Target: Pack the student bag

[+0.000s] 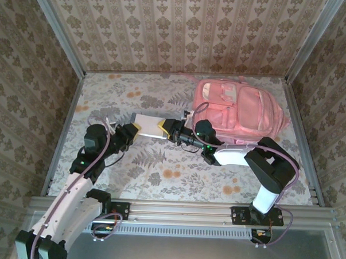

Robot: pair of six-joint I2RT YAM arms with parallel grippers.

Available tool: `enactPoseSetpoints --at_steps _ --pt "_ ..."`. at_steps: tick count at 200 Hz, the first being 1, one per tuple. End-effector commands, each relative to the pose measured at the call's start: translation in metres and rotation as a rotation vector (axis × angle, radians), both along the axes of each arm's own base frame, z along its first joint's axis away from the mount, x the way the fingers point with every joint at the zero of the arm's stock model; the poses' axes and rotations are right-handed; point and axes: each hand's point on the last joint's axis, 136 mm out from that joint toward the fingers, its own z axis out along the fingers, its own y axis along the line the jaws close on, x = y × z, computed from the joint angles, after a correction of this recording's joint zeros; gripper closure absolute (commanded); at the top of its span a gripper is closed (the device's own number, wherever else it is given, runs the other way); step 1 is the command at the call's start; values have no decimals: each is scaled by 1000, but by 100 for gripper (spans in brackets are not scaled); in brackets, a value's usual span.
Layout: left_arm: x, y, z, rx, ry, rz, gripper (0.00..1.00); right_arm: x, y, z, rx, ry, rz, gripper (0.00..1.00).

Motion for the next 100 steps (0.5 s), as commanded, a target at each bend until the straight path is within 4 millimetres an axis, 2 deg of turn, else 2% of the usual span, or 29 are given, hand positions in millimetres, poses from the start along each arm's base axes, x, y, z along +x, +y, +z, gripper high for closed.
enactPoseSetpoints --at_steps 1,19,44,47,50,60,79,88,90,100 --pt "1 -1 19 16 -59 -9 100 2 -5 16 21 -55 -15 69" --pt "1 -3 19 14 -60 -17 100 3 -7 16 20 -56 -18 74" --pt "0 -10 19 48 -73 -55 100 3 -8 20 30 -68 -17 100" --pt "0 -11 19 57 -75 -62 100 3 -9 22 31 -71 -18 100" --pt "0 -12 19 70 -75 -71 97 3 -10 23 30 -73 -23 100" --pt "1 -17 21 109 -81 -102 80 6 -19 28 14 -80 -39 100" --pt "7 -26 33 201 -116 -163 59 16 -55 37 -80 -96 -123 100" --pt "11 -33 38 254 -131 -198 52 22 -82 37 -185 -85 -186 100" --pt "12 -34 39 267 -137 -207 50 21 -89 43 -203 -93 -202 100" --pt "18 -45 48 331 -165 -251 45 21 -127 47 -362 -92 -297 100"
